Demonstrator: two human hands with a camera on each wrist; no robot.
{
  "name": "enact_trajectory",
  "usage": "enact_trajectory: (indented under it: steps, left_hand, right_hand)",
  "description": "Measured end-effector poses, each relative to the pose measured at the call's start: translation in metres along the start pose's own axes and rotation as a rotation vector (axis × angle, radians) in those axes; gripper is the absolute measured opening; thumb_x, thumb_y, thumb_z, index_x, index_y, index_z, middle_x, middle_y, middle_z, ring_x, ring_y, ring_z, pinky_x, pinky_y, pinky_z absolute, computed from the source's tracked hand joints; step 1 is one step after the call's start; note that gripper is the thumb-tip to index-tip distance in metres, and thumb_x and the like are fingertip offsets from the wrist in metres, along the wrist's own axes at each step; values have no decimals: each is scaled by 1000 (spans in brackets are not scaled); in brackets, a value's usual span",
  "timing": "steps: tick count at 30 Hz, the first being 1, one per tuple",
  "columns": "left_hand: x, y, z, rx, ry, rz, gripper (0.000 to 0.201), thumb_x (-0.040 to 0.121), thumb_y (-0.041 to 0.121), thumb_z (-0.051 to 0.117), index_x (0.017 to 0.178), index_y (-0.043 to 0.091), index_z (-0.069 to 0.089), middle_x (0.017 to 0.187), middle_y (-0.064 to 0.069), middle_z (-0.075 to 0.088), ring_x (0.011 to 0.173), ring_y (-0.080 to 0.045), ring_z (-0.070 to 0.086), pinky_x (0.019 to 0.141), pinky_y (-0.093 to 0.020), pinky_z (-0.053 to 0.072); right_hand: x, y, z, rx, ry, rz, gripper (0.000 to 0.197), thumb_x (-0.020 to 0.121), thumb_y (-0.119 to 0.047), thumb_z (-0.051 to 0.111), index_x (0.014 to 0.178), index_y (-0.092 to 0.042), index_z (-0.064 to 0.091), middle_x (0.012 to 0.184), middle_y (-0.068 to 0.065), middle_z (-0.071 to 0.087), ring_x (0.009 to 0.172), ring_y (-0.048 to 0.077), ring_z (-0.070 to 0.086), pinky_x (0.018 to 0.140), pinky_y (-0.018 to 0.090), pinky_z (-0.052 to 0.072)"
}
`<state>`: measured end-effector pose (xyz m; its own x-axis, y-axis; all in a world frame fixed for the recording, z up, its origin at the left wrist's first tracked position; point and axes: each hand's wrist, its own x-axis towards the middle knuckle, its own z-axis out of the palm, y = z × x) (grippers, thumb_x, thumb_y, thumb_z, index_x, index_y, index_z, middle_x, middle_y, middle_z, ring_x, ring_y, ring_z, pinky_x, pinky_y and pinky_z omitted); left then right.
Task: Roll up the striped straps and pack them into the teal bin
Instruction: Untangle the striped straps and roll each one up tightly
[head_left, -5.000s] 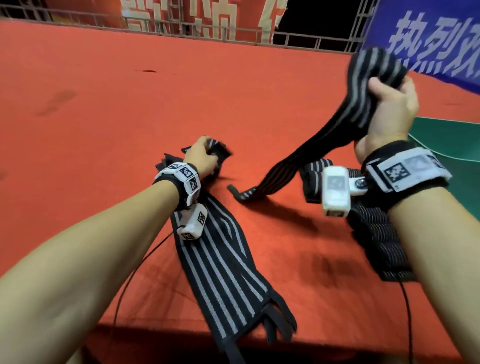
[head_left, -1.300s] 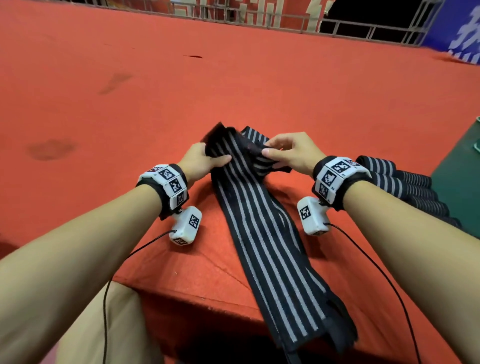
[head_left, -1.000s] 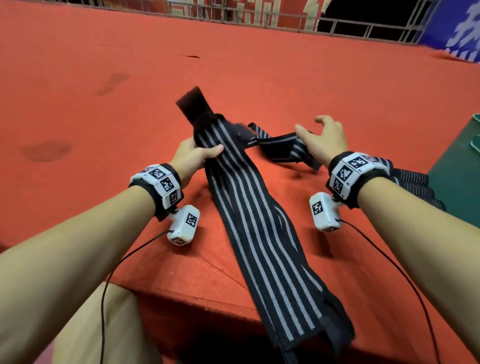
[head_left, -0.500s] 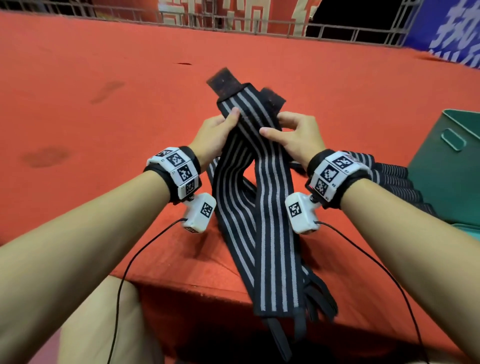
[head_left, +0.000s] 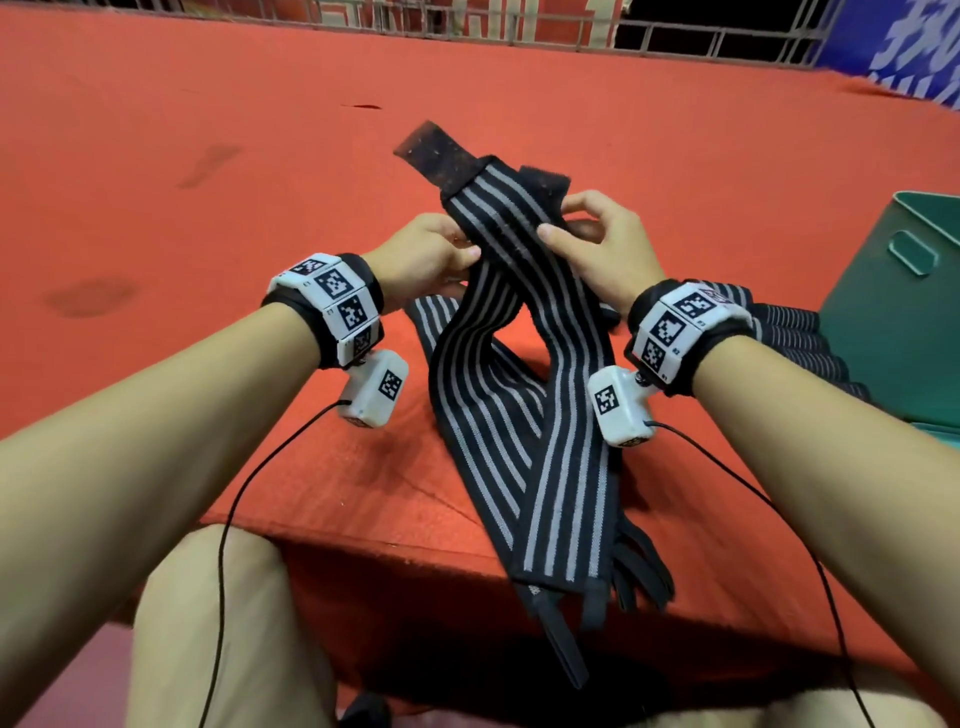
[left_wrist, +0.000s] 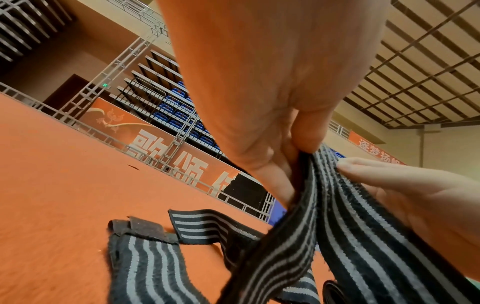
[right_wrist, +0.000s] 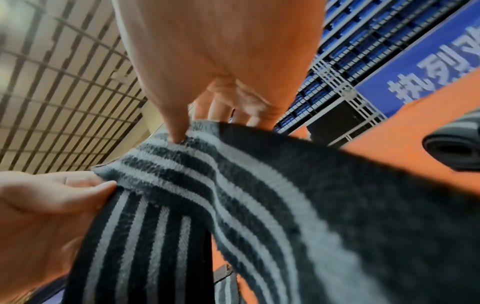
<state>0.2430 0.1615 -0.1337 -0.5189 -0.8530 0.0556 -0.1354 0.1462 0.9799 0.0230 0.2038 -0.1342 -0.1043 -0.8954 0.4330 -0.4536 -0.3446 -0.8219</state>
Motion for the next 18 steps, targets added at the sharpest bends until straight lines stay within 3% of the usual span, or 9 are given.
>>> enact_trajectory:
  steps: [3, 5, 7, 10, 12, 14, 16, 18]
  left_hand:
    - [1, 3, 3, -79, 74, -26, 34, 98, -11, 40, 99, 8, 69, 104, -21, 60, 93, -35, 59, 68, -36, 64]
    - [0, 5, 5, -88, 134, 9, 29, 99, -7, 42, 102, 8, 67, 96, -18, 62, 78, -27, 61, 52, -27, 55]
    - [-2, 8, 8, -86, 179, 68, 25, 101, 1, 45, 109, 11, 67, 94, -15, 61, 69, -22, 58, 46, -20, 44]
    - [-3, 10, 10, -81, 269, 94, 11, 104, 16, 53, 102, 12, 64, 73, -2, 60, 47, -10, 54, 38, -14, 32]
    - [0, 7, 11, -55, 295, 112, 12, 101, 19, 59, 97, 9, 63, 65, 1, 59, 44, -13, 52, 37, -15, 32]
    - [-1, 5, 14, -20, 278, 146, 9, 96, 16, 59, 99, 10, 66, 73, -5, 62, 55, -22, 57, 40, -22, 43]
    - [-5, 6, 18, -21, 251, 132, 13, 97, 11, 55, 101, 18, 66, 80, 1, 70, 64, -23, 69, 49, -32, 54]
    - [-7, 7, 20, -37, 208, 107, 17, 101, 10, 51, 106, 16, 65, 76, 7, 72, 61, -15, 71, 49, -30, 53]
  right_hand:
    - [2, -3, 2, -121, 67, -93, 25, 82, -31, 81, 100, -22, 66, 102, -11, 74, 101, 2, 68, 96, 26, 52]
    - [3, -4, 2, -172, 128, -140, 25, 79, -35, 79, 97, -26, 64, 98, -12, 73, 97, 3, 68, 95, 33, 53]
    - [5, -7, 3, -178, 150, -177, 24, 80, -34, 77, 95, -23, 62, 96, -11, 72, 94, 6, 67, 95, 38, 53]
    - [9, -8, 2, -123, 131, -179, 20, 81, -29, 77, 91, -18, 62, 93, -7, 73, 92, 10, 69, 95, 43, 54]
    - [12, -7, 0, -93, 84, -155, 17, 81, -26, 78, 89, -16, 67, 93, -5, 74, 91, 10, 70, 96, 41, 54]
    - [11, -6, -1, -73, 29, -118, 14, 83, -24, 79, 93, -20, 70, 97, -5, 73, 90, 8, 69, 92, 33, 55]
    - [9, -5, 0, -53, -36, -95, 26, 80, -28, 82, 104, -21, 73, 105, -1, 69, 90, 10, 66, 85, 28, 55]
    - [6, -2, 1, -44, -30, -90, 44, 76, -33, 86, 113, -16, 72, 107, 0, 67, 84, 11, 64, 80, 28, 54]
